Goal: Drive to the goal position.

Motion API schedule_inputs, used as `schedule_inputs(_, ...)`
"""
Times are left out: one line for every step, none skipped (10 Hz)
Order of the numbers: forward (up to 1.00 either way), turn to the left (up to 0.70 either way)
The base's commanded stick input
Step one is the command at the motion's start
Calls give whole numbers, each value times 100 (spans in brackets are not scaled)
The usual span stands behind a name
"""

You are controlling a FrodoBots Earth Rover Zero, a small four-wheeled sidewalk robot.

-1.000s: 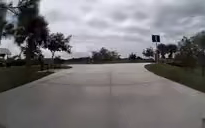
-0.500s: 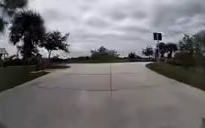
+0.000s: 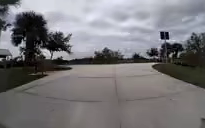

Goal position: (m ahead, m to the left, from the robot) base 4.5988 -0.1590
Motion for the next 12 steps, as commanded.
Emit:
schedule_inputs(85,0)
schedule_inputs(85,0)
schedule_inputs(85,0)
schedule_inputs(85,0)
schedule_inputs(85,0)
schedule_inputs(85,0)
schedule_inputs(85,0)
schedule_inputs(85,0)
schedule_inputs(85,0)
schedule_inputs(85,0)
schedule_inputs(85,0)
schedule_inputs(85,0)
